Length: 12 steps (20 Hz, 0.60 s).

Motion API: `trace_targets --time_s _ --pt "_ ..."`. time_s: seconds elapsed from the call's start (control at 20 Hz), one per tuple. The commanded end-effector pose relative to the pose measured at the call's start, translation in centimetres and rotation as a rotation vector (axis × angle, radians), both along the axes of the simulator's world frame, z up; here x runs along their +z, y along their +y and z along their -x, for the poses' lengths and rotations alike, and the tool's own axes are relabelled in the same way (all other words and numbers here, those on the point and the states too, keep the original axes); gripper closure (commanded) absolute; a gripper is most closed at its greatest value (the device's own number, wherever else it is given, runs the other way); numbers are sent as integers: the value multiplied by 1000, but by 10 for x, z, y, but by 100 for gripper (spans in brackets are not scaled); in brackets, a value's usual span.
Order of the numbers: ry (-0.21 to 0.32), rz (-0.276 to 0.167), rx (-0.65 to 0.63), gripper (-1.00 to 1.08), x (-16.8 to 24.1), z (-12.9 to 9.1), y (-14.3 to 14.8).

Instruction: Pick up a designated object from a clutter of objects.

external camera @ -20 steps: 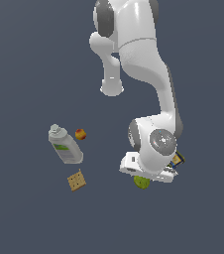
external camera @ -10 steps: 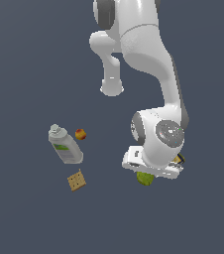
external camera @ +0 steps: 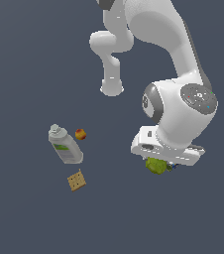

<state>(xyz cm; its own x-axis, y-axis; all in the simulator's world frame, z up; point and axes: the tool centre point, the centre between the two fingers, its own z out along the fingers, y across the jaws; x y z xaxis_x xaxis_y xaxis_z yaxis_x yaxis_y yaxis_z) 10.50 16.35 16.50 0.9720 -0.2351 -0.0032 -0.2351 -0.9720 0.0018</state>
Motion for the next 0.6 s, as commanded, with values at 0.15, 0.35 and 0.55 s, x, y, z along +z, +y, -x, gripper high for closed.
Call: trace_targets --time_s 0.15,0.35,0.55 --pt "-3 -1 0 108 66 9 17" --pt "-3 0 0 108 112 15 29" --pt "-3 0 0 108 157 21 41"
